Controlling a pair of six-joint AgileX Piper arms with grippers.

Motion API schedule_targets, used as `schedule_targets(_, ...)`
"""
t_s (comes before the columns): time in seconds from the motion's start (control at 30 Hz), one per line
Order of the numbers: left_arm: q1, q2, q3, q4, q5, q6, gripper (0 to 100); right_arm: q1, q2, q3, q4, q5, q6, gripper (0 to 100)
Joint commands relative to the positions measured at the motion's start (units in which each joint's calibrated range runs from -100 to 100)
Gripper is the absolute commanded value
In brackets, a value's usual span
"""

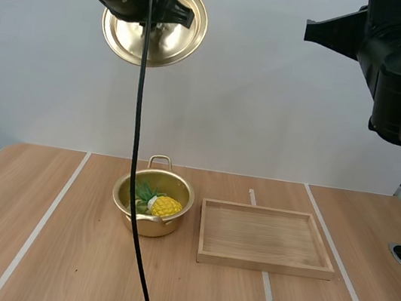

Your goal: Open the pot, put the pineapple inside, and close it

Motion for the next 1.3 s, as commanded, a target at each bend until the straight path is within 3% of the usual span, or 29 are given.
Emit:
schedule_targets(0.0,-0.19,0.8,1.5,-1.0,-0.1,-0.1,0,-0.3,-0.8,-0.1,0.1,-0.6,0.1,0)
schedule_targets(0.83,-0.19,4.1,31.4,-5.4,-18.1,6.6,0,-0.3,-0.8,-0.1,0.1,-0.6,0.1,0)
schedule_targets(1.07,-0.19,7.2,34.8,-8.2,-20.4,9.6,0,-0.3,-0.8,-0.1,0.2,-0.6,0.1,0)
schedule_targets(1.27,-0.19,9.3,35.0,-11.3,-19.7,12.2,0,-0.3,-0.8,-0.1,3.9,-0.6,0.1,0)
